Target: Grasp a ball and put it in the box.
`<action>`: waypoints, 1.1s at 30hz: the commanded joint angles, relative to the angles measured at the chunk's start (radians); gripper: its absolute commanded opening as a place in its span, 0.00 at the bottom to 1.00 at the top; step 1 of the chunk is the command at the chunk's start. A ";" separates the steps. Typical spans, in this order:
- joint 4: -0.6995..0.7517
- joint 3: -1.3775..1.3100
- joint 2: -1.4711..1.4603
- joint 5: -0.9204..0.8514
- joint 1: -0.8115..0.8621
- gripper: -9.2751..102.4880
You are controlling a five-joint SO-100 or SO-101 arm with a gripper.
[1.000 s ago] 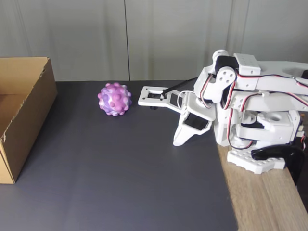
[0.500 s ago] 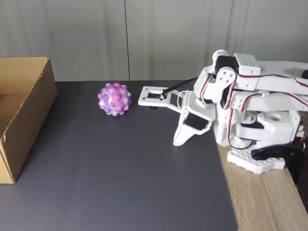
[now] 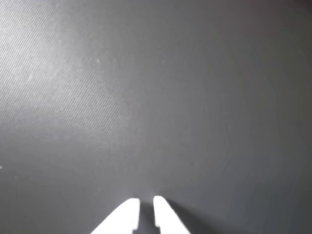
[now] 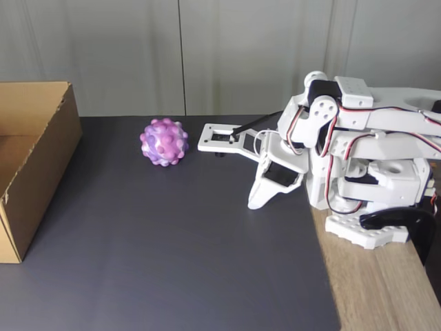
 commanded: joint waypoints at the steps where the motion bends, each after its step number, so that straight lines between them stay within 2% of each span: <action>1: 0.014 0.002 -0.008 -0.002 -0.011 0.12; 21: 0.014 0.002 -0.008 -0.002 -0.008 0.12; 33: 0.009 0.002 -0.008 0.035 0.124 0.08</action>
